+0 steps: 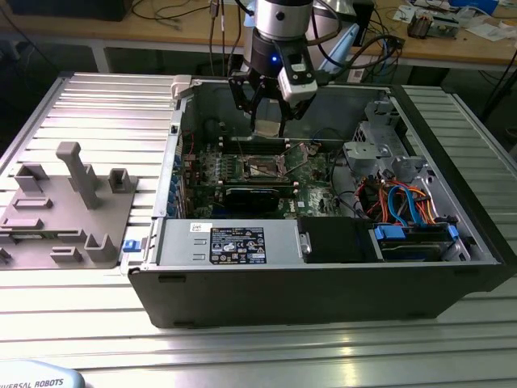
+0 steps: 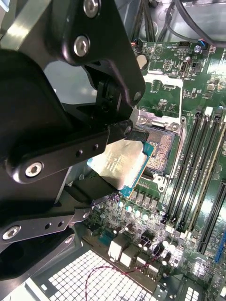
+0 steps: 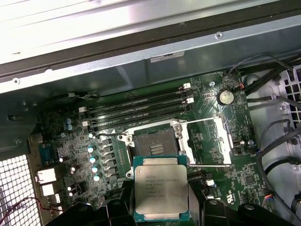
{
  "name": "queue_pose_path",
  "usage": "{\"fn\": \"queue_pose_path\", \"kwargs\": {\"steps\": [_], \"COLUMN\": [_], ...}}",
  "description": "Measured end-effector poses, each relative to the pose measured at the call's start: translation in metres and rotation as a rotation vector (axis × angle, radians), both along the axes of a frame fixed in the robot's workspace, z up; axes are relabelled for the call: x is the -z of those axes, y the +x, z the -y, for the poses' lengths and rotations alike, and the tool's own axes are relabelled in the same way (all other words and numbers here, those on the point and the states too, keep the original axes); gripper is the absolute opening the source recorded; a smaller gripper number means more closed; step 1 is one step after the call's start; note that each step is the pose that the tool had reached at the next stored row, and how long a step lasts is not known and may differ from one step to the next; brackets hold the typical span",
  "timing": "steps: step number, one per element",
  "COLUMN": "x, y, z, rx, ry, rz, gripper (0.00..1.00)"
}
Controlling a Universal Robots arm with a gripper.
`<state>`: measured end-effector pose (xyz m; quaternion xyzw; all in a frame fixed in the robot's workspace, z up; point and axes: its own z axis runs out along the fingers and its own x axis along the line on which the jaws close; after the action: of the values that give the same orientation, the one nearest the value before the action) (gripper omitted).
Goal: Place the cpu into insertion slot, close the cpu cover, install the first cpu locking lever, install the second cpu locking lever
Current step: 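Place the cpu into insertion slot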
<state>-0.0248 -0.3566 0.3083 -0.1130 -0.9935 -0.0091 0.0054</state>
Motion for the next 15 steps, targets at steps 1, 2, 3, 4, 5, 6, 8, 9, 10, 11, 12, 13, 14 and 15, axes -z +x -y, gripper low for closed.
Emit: {"fn": "queue_pose_path", "kwargs": {"steps": [1, 2, 3, 4, 5, 6, 8, 9, 10, 11, 12, 13, 14, 15], "x": [0.0002, 0.0003, 0.0004, 0.0005, 0.0006, 0.0008, 0.001, 0.0011, 0.0012, 0.0014, 0.0015, 0.0017, 0.0018, 0.0019], "y": [0.0, 0.0, 0.0, 0.0, 0.0, 0.0, 0.0, 0.0, 0.0, 0.0, 0.0, 0.0, 0.0, 0.0], "z": [0.0, 0.0, 0.0, 0.0, 0.0, 0.0, 0.0, 0.0, 0.0, 0.0, 0.0, 0.0, 0.0, 0.0], "rx": [0.003, 0.005, 0.006, 0.009, 0.01, 0.011, 0.015, 0.016, 0.018, 0.02, 0.022, 0.024, 0.026, 0.027], "ry": [-0.0004, -0.0006, -0.0008, -0.0013, -0.0015, -0.0016, -0.0022, -0.0023, -0.0025, -0.0026, -0.0027, -0.0029, -0.0031, -0.0033], "rz": [0.0, 0.0, 0.0, 0.0, 0.0, 0.0, 0.0, 0.0, 0.0, 0.0, 0.0, 0.0, 0.0, 0.0], "gripper": [0.54, 0.54, 0.54, 0.54, 0.54, 0.54, 0.54, 0.54, 0.54, 0.54, 0.54, 0.54, 0.54, 0.54]}}
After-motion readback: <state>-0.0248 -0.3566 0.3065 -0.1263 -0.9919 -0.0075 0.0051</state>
